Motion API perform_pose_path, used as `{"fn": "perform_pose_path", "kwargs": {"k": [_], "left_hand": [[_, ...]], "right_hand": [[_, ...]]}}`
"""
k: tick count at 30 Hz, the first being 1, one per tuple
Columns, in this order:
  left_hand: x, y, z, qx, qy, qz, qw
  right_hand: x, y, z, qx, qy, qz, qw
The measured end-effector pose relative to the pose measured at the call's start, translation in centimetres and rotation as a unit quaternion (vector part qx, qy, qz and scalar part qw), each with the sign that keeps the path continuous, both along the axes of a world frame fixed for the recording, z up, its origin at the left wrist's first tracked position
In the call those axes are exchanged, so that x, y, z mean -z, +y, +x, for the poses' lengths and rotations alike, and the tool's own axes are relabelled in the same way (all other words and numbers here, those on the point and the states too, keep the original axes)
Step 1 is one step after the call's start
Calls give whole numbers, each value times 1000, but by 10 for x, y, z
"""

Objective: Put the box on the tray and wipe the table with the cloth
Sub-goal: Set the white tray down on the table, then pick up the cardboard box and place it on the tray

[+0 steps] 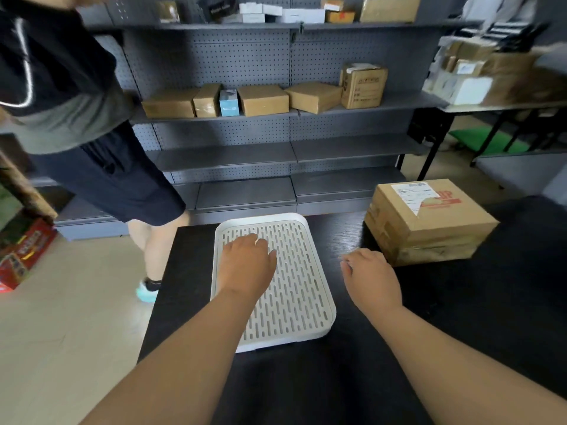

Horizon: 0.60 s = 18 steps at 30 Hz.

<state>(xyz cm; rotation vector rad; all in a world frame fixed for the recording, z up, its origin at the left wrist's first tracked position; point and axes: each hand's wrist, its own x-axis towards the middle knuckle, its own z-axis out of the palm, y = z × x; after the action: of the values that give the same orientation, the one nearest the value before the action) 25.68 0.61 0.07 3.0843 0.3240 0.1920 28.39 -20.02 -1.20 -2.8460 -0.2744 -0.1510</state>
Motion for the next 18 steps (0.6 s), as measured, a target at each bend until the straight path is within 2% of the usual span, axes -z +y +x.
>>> {"fn": "perform_pose_path", "kwargs": {"k": [11, 18], "left_hand": [[-27, -68, 1, 23, 11, 33, 999], [-34, -152, 18, 11, 3, 27, 1000]], "right_hand": [[-16, -65, 0, 1, -42, -3, 999], [-28, -150, 18, -6, -40, -11, 999]]}}
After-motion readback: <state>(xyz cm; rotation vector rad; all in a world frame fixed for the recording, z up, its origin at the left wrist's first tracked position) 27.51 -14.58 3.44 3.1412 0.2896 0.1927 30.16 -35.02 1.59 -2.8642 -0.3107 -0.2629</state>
